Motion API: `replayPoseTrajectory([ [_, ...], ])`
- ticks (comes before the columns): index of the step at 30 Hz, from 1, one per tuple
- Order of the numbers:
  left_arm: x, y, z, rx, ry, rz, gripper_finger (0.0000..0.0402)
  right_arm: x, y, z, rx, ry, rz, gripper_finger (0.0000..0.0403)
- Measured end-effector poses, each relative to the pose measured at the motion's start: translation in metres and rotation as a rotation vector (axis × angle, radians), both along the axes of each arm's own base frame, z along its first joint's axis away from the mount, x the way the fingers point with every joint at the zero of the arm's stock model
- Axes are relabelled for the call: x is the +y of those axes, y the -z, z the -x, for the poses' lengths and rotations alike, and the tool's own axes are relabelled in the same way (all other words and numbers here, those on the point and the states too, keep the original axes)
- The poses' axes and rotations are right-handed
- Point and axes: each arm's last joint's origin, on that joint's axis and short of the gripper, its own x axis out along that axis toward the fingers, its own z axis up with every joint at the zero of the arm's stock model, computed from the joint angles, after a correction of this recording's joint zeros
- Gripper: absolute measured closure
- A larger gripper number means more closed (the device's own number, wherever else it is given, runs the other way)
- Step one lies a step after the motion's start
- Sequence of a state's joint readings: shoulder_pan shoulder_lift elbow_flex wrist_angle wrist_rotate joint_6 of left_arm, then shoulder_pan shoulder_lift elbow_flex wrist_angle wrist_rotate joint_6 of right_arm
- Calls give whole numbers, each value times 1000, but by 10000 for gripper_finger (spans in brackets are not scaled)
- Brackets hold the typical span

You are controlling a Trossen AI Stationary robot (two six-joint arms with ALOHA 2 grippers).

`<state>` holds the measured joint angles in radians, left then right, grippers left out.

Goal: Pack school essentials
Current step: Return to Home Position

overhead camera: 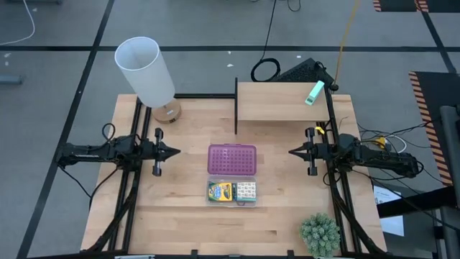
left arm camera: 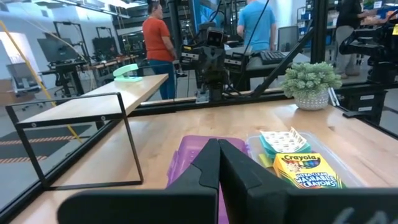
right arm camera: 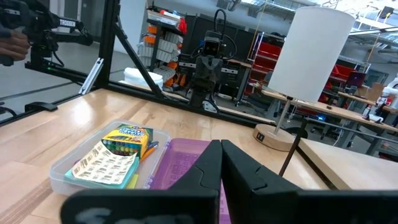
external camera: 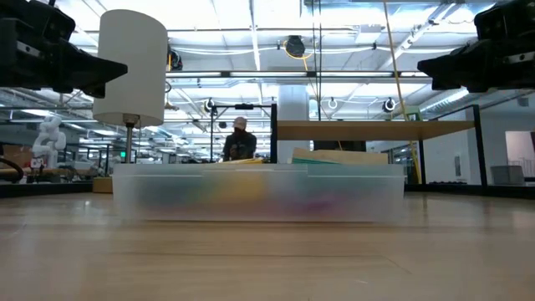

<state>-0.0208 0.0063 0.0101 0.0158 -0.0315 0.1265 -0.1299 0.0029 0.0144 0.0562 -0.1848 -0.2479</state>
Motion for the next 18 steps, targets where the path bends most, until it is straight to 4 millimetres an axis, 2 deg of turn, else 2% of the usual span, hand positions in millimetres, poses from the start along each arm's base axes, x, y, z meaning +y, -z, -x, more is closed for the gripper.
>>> replayPoseTrajectory([
  [18,0,-3,0,-34,-16,-61,401,0,0,0,0,0,0,403],
])
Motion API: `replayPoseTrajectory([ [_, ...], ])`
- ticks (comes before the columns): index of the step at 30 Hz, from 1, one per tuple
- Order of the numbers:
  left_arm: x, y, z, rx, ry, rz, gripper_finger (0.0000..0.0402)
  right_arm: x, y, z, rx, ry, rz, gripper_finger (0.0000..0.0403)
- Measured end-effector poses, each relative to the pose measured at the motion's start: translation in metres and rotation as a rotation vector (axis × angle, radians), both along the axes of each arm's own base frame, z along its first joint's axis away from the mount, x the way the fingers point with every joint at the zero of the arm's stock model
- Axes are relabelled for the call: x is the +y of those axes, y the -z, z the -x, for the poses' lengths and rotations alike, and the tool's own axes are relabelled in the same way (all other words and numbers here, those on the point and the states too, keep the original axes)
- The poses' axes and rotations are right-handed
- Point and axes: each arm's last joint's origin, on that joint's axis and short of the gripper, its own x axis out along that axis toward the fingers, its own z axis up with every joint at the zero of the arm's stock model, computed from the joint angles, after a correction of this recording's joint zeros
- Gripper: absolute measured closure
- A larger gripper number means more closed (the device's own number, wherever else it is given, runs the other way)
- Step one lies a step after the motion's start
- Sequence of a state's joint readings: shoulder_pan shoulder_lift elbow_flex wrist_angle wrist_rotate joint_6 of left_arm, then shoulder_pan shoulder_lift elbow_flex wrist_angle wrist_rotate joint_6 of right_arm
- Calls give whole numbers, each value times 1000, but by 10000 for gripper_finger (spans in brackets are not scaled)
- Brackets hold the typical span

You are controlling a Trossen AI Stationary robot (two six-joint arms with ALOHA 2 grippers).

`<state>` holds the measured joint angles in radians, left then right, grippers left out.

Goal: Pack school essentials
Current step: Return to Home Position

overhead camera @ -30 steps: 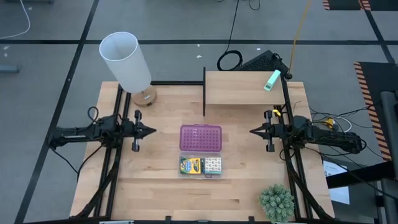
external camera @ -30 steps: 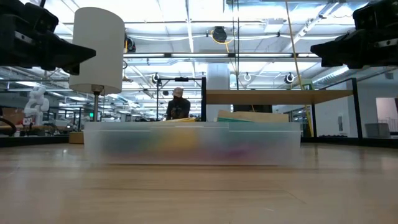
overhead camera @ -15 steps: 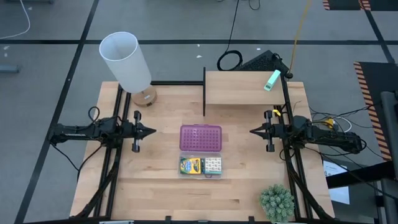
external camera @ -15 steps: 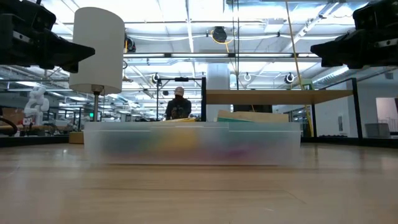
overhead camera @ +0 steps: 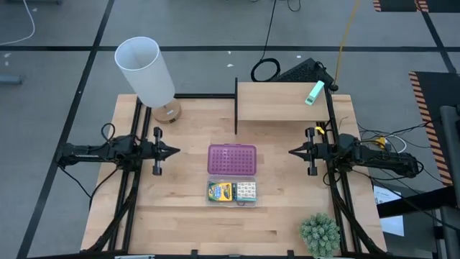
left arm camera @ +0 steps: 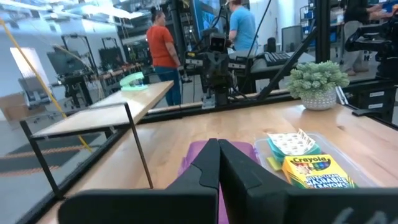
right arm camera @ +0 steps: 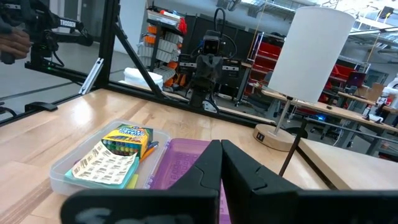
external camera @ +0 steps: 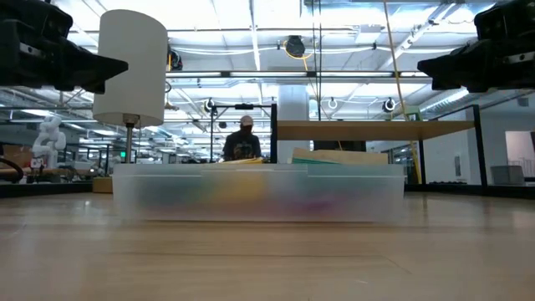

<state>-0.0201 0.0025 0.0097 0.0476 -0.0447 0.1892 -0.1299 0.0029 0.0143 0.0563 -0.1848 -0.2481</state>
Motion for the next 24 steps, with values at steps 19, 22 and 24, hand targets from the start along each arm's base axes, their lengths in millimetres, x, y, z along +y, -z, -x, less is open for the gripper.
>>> replayPoseTrajectory([
  [19,0,2,0,23,-2,40,391,0,0,0,0,0,0,403],
  [22,0,2,0,23,-4,42,397,0,0,0,0,0,0,403],
  [24,0,2,0,22,-5,43,399,0,0,0,0,0,0,403],
])
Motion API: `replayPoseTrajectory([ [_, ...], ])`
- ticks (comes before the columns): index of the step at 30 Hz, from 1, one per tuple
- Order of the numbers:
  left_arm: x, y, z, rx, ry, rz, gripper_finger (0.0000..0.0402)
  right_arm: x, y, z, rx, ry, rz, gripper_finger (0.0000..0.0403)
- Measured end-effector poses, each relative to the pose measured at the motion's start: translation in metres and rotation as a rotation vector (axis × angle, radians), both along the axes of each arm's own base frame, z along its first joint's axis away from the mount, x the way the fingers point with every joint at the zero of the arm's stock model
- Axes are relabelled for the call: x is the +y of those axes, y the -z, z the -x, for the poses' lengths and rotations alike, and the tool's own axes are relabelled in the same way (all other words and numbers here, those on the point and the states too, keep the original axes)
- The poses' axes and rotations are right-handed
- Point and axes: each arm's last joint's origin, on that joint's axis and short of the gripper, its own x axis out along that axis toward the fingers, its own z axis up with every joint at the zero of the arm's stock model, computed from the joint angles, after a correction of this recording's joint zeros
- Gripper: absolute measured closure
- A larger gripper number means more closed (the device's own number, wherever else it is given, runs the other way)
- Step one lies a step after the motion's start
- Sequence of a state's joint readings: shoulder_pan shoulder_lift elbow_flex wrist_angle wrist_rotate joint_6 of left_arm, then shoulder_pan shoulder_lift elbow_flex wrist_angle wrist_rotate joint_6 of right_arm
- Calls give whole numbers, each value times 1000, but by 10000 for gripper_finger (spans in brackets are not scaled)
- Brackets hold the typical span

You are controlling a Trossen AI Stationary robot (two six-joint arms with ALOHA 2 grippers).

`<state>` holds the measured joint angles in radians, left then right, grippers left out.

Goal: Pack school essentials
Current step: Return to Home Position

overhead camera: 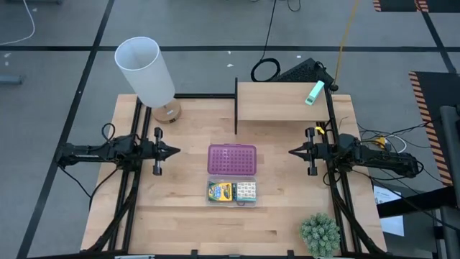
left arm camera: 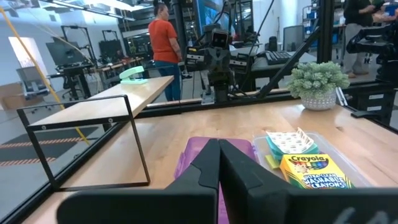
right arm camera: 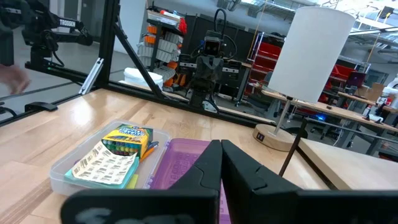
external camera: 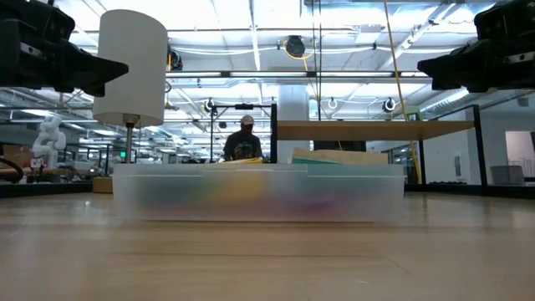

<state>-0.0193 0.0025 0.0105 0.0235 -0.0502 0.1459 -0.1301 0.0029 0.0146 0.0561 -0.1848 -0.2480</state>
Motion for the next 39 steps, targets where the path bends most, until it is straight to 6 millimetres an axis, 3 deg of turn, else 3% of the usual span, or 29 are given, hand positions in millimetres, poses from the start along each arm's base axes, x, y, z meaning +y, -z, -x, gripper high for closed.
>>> replayPoseTrajectory([
  [10,0,0,0,-2,-3,1,375,0,0,0,0,0,0,403],
  [24,0,0,0,-3,-3,1,399,0,0,0,0,0,0,403],
  [39,0,0,0,-3,-3,1,369,0,0,0,0,0,0,403],
])
